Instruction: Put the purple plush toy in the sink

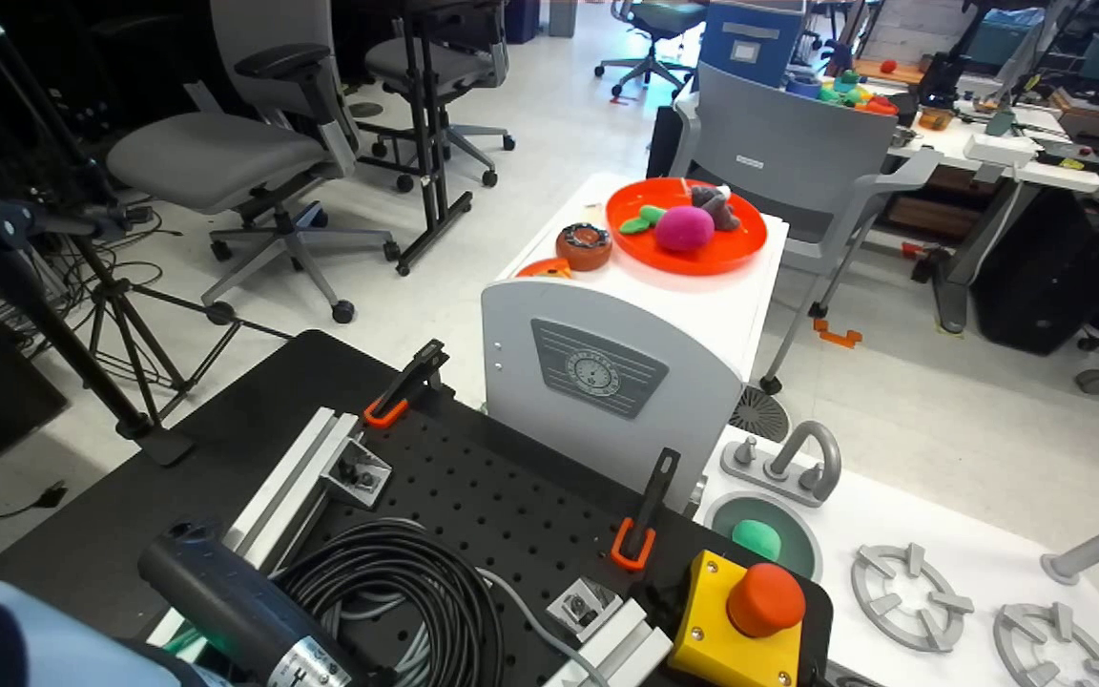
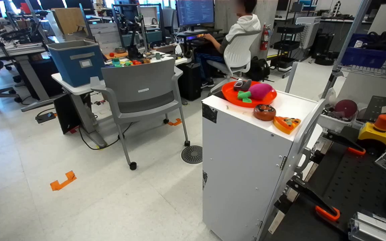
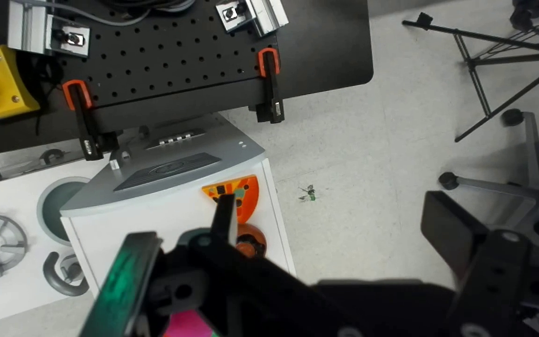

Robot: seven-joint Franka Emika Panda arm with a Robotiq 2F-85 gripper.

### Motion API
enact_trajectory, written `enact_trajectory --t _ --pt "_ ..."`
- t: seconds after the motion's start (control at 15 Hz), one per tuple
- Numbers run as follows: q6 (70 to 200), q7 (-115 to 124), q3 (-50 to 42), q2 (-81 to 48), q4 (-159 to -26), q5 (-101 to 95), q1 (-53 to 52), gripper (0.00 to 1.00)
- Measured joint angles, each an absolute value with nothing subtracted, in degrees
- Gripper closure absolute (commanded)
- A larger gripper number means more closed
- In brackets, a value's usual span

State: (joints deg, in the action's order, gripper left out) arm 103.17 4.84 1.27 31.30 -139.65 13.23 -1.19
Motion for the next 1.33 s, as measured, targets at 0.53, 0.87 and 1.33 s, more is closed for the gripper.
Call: enact_trajectory --t 0.53,0.87,1.33 --pt "103.2 15.7 3.3 31.2 -140.1 5.0 2.5 0.0" --pt "104.2 18.9 4.3 31.3 -141.1 -0.3 3.4 0.0" --pt "111.5 18.0 4.2 31.4 -143.6 -5.0 3.5 0.0"
